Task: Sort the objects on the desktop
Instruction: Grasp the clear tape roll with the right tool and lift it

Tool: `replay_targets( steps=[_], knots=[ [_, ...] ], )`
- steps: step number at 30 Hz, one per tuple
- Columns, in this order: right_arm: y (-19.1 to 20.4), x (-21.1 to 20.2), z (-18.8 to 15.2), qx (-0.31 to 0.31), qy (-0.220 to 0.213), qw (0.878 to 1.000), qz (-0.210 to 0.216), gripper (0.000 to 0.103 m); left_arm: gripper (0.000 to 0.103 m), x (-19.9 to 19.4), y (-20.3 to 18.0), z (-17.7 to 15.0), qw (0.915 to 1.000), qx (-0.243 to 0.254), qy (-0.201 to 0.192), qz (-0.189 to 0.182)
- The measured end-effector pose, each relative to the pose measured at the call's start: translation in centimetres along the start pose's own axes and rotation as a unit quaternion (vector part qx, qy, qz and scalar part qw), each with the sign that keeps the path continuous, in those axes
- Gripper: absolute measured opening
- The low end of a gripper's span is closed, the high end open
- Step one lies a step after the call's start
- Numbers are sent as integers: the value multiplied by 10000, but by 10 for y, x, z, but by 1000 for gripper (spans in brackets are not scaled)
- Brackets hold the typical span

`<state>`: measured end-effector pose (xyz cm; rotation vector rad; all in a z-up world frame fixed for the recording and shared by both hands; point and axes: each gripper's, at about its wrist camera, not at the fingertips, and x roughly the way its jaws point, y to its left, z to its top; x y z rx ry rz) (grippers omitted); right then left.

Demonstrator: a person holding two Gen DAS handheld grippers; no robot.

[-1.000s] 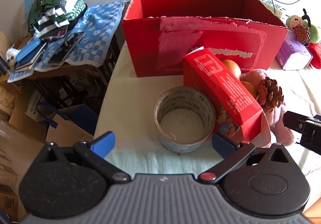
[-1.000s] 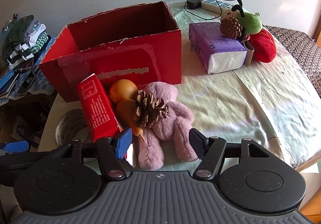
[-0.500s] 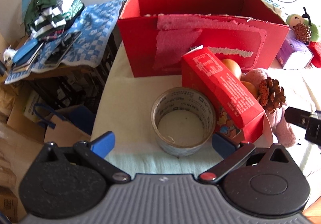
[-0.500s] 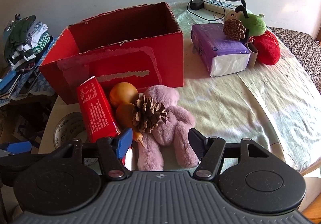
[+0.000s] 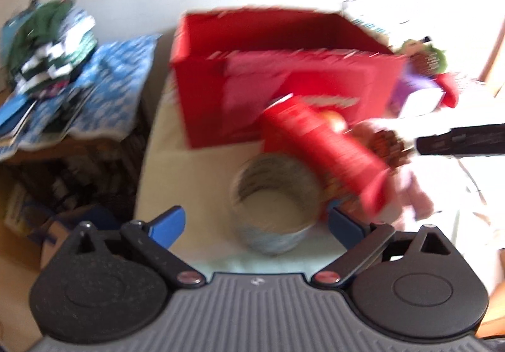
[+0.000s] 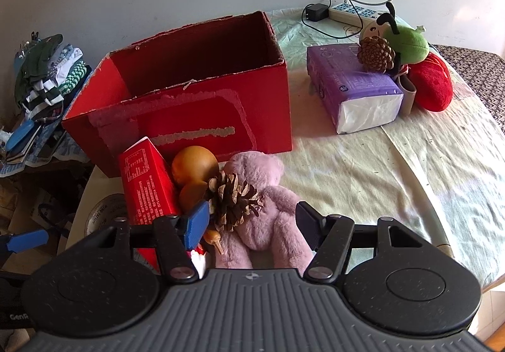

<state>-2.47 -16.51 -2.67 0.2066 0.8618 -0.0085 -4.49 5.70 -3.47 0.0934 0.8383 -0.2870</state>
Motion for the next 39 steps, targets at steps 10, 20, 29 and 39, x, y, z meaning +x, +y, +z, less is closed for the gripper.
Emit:
replay_targets(
  steps=[10,20,29,39],
  knots=[
    [34,-14,13,-631,-325,9878,1388,63,84,14,3,-7,9994,160,175,-237],
    [89,12,22,-2128,-201,9578,1921,43,52,38,31,-2,9961,-649,578,-160],
    [121,50,42,-3532,373,8996,2541,38,13,48,27,0,9945,-710,758,140],
    [141,86,36,-4802,1592,8129,2885,35,7,43,26,-5,9860,-1197,807,829]
  ],
)
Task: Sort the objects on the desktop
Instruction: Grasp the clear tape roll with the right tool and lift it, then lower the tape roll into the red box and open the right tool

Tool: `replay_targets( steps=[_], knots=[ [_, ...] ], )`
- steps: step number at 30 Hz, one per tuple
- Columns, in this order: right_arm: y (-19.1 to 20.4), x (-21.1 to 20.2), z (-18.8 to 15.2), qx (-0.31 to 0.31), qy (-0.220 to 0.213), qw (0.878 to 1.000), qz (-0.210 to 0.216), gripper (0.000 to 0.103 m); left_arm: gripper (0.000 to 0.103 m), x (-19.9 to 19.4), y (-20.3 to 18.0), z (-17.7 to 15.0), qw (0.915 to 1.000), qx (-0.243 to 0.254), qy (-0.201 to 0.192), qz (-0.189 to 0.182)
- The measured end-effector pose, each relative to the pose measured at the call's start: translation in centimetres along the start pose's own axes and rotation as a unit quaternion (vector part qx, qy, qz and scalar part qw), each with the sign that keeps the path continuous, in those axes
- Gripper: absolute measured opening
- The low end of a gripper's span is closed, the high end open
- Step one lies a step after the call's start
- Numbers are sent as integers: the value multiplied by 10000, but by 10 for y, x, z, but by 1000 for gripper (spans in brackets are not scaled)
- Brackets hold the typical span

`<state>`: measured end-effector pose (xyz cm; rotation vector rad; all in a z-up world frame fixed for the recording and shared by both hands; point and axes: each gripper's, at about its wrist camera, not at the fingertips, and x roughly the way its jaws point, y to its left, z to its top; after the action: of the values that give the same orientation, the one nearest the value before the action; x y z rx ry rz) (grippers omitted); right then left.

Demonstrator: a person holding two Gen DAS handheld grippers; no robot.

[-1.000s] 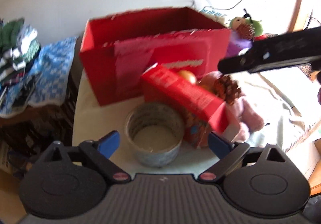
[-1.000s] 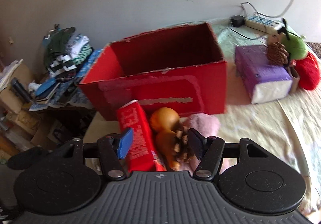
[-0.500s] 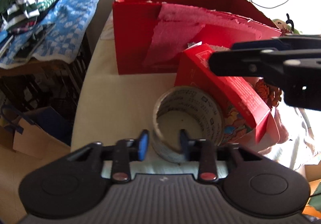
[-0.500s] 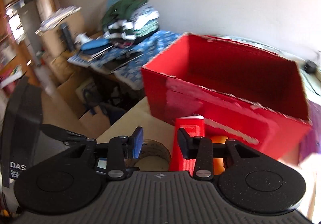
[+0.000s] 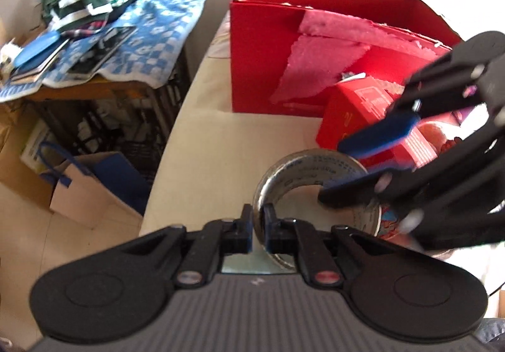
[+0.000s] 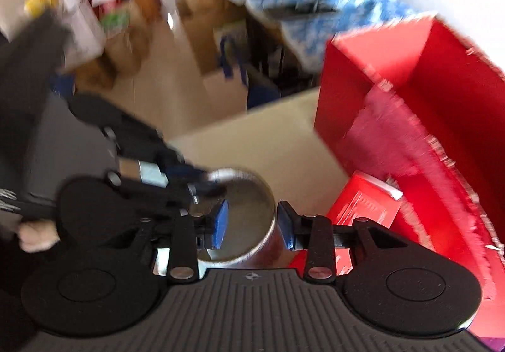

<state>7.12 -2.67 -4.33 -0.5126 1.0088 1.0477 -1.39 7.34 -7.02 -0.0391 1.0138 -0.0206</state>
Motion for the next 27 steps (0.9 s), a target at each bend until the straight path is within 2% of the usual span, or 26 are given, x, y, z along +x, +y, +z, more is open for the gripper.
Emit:
replay_targets(
  steps=[2,3,4,7,10,13,17,21,25,27],
  knots=[
    [3,13,0,-119,259,9995,-132,27,7,0,-4,-2,9999,-31,-20,119],
    [4,15,-1,-170,227,9994,-193,22,7,-1,-5,-2,9998,-68,-22,175],
    [3,16,-1,-138,234,9994,-202,12,7,-1,-7,-2,9997,-106,-25,232],
    [-1,13,-3,-3,173,9998,-114,11,6,-9,-9,2,9990,-253,-87,356],
    [-5,-8,-3,74,-119,9999,-100,11,6,-29,-14,17,9980,-285,-331,465],
    [-21,-45,2,322,-586,9976,-186,11,6,-53,-23,45,9960,-118,-723,515],
    [-58,-93,16,838,-1192,9886,-388,12,6,-68,-37,96,9925,170,-1142,398],
    [-92,-113,31,1196,-1545,9778,-762,11,6,-61,-53,149,9872,550,-1442,401],
    [-121,-102,42,1517,-1447,9718,-1082,9,6,-32,-56,190,9878,766,-1334,226],
    [-133,-92,44,1726,-1347,9694,-1111,8,6,-14,-53,203,9890,857,-1192,177]
  ],
)
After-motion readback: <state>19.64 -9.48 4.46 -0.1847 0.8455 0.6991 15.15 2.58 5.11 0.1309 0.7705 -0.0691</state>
